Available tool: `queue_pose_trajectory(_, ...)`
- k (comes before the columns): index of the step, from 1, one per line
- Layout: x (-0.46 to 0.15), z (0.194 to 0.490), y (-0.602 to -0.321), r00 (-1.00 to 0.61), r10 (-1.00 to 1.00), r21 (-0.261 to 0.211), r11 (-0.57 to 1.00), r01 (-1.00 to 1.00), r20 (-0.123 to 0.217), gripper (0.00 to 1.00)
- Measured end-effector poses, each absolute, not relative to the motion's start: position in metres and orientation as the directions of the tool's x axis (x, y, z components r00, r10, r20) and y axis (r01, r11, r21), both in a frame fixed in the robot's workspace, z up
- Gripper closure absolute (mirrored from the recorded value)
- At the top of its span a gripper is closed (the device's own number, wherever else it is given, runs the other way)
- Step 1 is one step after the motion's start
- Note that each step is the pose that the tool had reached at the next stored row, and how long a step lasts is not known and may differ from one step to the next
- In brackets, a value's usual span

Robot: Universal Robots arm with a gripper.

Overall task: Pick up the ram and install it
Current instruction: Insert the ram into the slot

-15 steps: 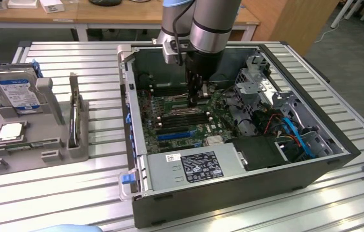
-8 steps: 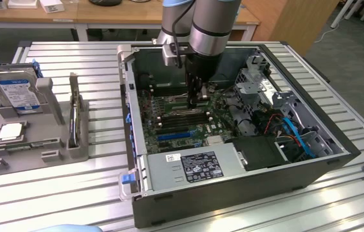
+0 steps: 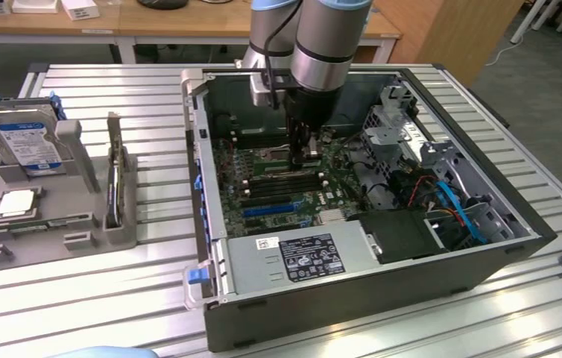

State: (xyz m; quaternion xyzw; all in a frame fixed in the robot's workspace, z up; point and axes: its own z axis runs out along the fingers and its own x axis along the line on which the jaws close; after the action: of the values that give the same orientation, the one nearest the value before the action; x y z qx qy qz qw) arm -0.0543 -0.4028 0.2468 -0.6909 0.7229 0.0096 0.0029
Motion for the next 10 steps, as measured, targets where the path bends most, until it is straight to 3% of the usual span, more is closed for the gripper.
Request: queue_pose_trajectory(10,-0.0543,0.2430,-0.4033,-0.050,-0.999,0.010,0.050,-0.999,-0.016,0.86)
